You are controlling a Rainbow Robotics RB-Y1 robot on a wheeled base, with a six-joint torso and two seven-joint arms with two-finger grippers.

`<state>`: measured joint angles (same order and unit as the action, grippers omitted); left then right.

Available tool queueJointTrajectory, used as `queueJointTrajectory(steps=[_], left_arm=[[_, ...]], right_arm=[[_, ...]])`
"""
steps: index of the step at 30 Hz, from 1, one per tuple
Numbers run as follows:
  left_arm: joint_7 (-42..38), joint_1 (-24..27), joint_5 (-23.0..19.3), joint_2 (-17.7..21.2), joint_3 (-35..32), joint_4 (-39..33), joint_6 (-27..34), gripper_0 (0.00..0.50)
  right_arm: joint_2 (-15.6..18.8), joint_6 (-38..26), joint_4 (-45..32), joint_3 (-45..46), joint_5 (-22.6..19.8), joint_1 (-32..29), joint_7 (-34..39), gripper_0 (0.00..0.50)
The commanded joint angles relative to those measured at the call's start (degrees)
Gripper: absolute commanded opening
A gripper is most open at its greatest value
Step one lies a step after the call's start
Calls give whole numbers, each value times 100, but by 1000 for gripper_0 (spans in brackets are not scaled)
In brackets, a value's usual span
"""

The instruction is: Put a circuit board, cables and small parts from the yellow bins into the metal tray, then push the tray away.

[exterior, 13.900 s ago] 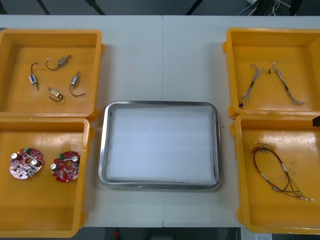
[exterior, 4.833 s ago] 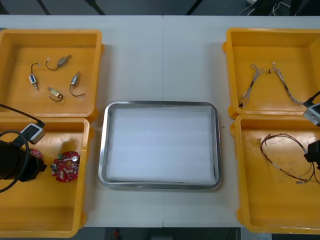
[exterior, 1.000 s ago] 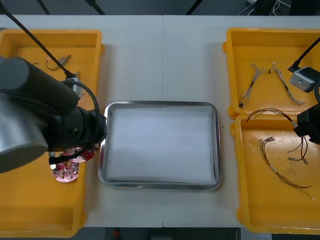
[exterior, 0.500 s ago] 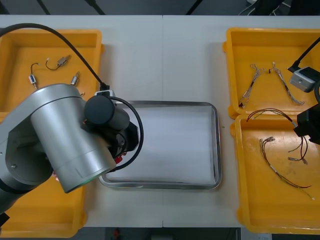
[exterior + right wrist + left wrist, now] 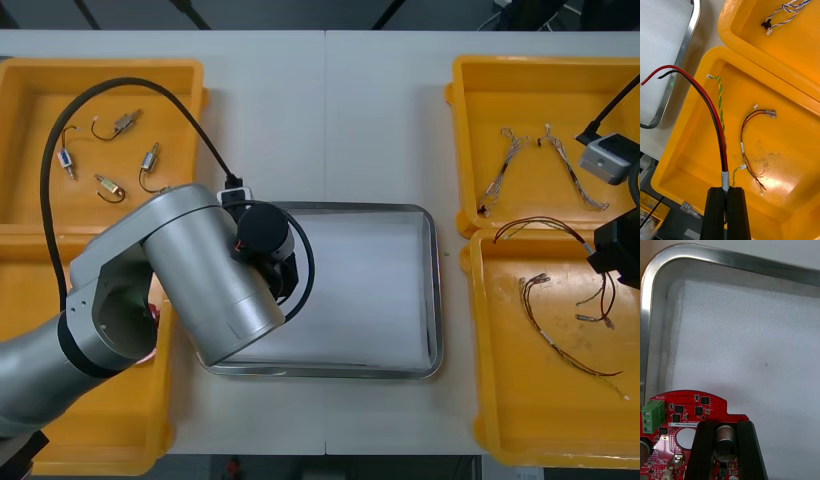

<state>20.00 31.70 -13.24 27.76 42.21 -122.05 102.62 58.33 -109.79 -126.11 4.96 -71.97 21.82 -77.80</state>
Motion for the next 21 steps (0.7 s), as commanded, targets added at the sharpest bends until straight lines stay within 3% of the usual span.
queueJointTrajectory(steps=[1,6,21], left_arm=[[-92,205,-170,-139,94,103,-225,0],[-127,205,-258,-139,165,384,-585,0],[-233,205,-478,-122,376,498,-611,0]], right_arm=[[240,-21,-133,-48,17,147,143,0],[240,-21,-133,-48,17,147,143,0],[240,-21,-133,-48,17,147,143,0]])
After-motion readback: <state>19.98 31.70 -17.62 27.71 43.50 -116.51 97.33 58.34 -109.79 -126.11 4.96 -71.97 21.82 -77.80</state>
